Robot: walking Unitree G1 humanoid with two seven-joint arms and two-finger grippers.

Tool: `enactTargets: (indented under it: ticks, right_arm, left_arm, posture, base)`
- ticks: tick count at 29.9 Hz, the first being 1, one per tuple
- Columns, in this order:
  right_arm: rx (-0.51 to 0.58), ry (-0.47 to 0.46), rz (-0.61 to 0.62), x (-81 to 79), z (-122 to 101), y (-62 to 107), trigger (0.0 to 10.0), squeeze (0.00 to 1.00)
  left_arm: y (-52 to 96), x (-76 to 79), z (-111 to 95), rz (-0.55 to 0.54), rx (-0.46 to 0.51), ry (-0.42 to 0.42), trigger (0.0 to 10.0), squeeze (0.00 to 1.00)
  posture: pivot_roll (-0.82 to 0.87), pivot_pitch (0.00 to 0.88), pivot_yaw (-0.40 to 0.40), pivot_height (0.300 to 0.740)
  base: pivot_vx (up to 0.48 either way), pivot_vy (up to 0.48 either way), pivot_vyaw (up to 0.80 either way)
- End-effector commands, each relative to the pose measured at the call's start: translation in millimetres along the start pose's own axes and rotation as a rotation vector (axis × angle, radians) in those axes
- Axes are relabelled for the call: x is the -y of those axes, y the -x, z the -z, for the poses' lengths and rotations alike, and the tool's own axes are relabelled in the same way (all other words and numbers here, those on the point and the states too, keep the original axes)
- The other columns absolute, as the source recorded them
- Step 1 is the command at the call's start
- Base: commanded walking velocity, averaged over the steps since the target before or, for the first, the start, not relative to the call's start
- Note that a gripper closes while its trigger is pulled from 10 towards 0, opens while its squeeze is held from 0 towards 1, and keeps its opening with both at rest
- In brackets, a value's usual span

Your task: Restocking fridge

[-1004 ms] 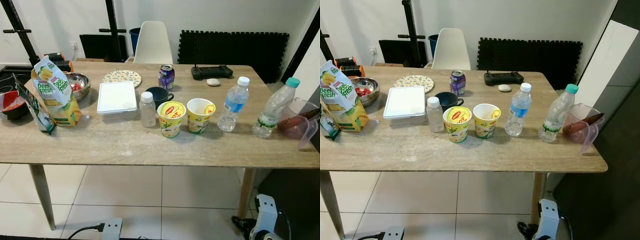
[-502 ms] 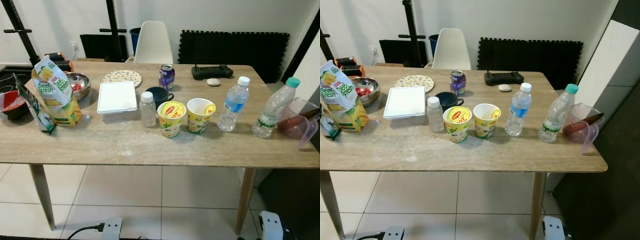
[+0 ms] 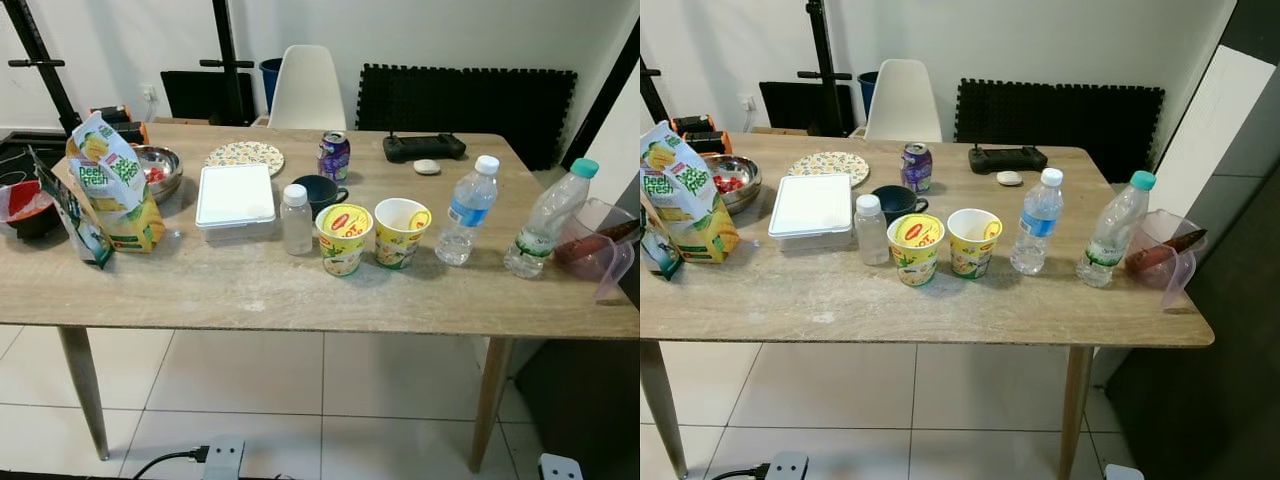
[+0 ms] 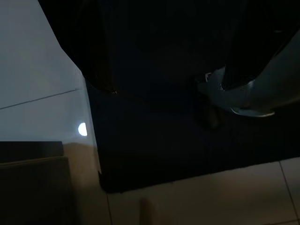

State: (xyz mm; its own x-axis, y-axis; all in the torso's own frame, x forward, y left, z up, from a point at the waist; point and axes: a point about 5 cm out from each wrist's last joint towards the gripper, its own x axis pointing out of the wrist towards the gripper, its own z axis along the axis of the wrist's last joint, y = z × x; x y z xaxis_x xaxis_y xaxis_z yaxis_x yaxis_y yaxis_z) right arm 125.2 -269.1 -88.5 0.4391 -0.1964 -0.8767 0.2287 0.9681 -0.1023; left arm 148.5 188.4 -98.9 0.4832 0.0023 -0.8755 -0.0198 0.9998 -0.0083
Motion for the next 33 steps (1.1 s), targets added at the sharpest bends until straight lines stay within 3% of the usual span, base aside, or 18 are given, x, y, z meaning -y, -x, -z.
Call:
enactTargets:
  ticks: [1, 2, 8, 19, 20, 33]
  right_arm:
    - [-0.013, 0.017, 0.019, 5.6, 3, 1.1, 10.0, 0.00]
    - [-0.015, 0.022, 0.023, 6.3, 4, 1.5, 10.0, 0.00]
    - [-0.044, 0.046, 0.029, 9.8, 16, 3.8, 10.0, 0.00]
    - [-0.062, 0.039, 0.029, 7.4, 24, 4.9, 10.0, 0.00]
    - [-0.062, 0.037, 0.029, 6.4, 24, 4.7, 10.0, 0.00]
    - [-0.044, 0.041, 0.035, 9.1, 16, 3.6, 10.0, 0.00]
  left_arm:
    - [1.6, -8.5, 4, -0.030, -0.012, -0.008, 10.0, 0.00]
    - [2.8, -13.0, 7, -0.045, -0.019, -0.016, 10.0, 1.00]
    - [7.2, -26.8, 18, -0.069, -0.040, -0.011, 10.0, 1.00]
    - [6.4, -23.8, 16, -0.051, -0.039, -0.016, 10.0, 1.00]
    - [5.8, -22.5, 15, -0.045, -0.037, -0.027, 10.0, 0.00]
    - [4.3, -16.0, 13, -0.033, -0.037, -0.036, 10.0, 0.00]
  posture:
    - [-0.06, 0.000, -0.065, 0.740]
    - [-0.07, 0.000, -0.068, 0.740]
    - [-0.07, 0.013, -0.069, 0.740]
    - [-0.07, 0.017, -0.056, 0.740]
    - [-0.07, 0.014, -0.055, 0.740]
    - [-0.08, 0.013, -0.063, 0.740]
  base:
    - [0.000, 0.000, 0.00]
    - [0.000, 0.000, 0.00]
    - [0.000, 0.000, 0.00]
    - [0.000, 0.000, 0.00]
    - [0.000, 0.000, 0.00]
    - [0.000, 0.000, 0.00]
